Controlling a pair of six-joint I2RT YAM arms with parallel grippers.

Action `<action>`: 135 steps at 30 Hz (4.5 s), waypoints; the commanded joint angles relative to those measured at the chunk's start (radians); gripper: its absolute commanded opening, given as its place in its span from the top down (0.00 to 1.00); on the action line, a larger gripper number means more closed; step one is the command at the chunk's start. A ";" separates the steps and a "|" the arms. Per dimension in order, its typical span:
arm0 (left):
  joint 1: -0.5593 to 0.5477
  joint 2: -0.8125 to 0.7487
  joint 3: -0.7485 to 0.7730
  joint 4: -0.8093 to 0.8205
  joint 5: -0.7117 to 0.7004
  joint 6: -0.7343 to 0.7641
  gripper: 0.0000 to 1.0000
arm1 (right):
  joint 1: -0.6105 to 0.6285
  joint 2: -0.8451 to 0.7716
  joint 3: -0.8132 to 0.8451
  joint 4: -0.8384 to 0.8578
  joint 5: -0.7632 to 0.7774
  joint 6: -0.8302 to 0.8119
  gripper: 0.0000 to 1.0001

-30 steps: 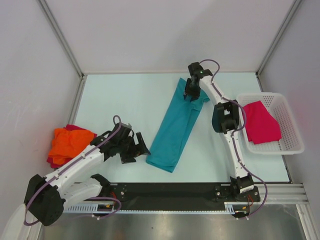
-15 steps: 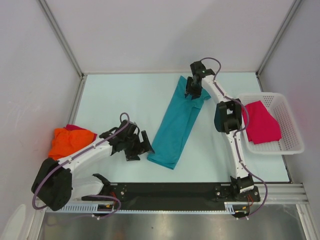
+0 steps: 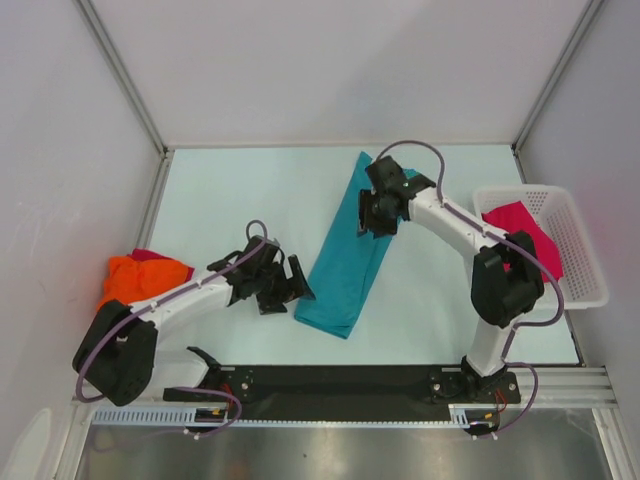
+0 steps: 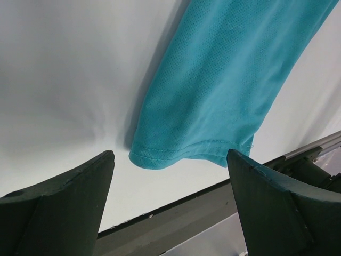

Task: Fold and stack the t-shirts
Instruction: Grab the bottom of the folded rectangular tshirt with both arms, then fold the folded rectangular tshirt in 1/3 of the way

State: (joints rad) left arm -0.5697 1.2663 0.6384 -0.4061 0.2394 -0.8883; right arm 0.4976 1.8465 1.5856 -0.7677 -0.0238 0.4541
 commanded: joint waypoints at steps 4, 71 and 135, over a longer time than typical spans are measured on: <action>0.007 0.048 0.033 0.088 -0.002 0.035 0.08 | 0.163 -0.131 -0.308 0.088 -0.022 0.164 0.47; -0.010 0.167 0.007 0.110 0.058 0.095 1.00 | 0.473 -0.208 -0.731 0.384 0.002 0.528 1.00; 0.151 0.763 0.804 -0.131 0.360 0.267 0.83 | 0.055 -0.053 -0.268 0.062 0.108 0.219 1.00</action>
State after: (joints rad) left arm -0.4465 2.0178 1.4048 -0.5339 0.5915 -0.6525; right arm 0.5697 1.7760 1.2915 -0.6697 0.0441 0.6971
